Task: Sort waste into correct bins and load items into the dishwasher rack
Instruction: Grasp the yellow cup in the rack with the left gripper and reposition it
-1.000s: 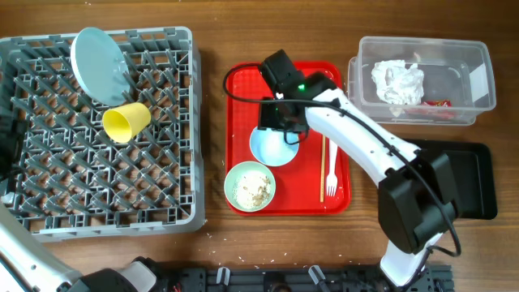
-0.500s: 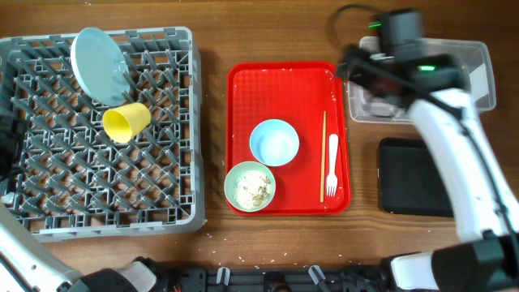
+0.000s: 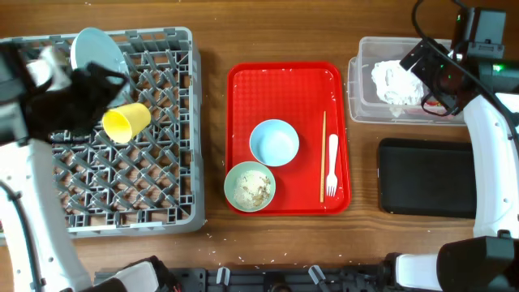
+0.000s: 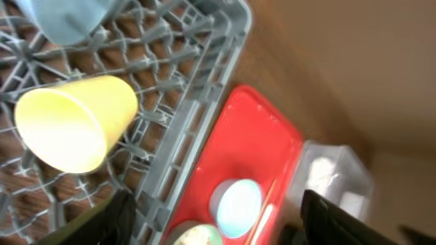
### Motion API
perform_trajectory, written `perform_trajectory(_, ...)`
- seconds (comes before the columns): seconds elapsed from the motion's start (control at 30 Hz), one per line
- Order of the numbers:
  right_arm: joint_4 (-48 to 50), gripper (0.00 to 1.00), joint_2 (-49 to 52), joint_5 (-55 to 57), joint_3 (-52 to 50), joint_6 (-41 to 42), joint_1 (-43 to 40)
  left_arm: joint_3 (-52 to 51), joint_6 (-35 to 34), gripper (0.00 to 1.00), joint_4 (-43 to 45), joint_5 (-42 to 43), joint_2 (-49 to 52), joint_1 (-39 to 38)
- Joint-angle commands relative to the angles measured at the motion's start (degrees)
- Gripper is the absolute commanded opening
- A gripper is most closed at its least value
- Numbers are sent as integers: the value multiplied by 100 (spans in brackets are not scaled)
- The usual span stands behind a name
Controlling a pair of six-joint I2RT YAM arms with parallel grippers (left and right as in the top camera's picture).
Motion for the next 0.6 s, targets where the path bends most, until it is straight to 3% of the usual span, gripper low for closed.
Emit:
perform_trajectory(0.0,-2,100,37,55,17,7,9,-22,-621,70,201,-2531,538,-1038)
perform_trajectory(0.07,0,100,37,57,17,7,9,-22,-911,72,199,-3187,966,-1196)
perform_trajectory(0.23,0,100,37,57,17,9,9,-22,-1016,74,210,-3152,1683,-916)
perform_trajectory(0.37,0,100,37,55,17,7,9,-22,-990,74,240,-2618,1755,-894)
perform_trajectory(0.57,0,100,37,55,17,9,9,-354,-1016,37,549,-2275,1969,-914)
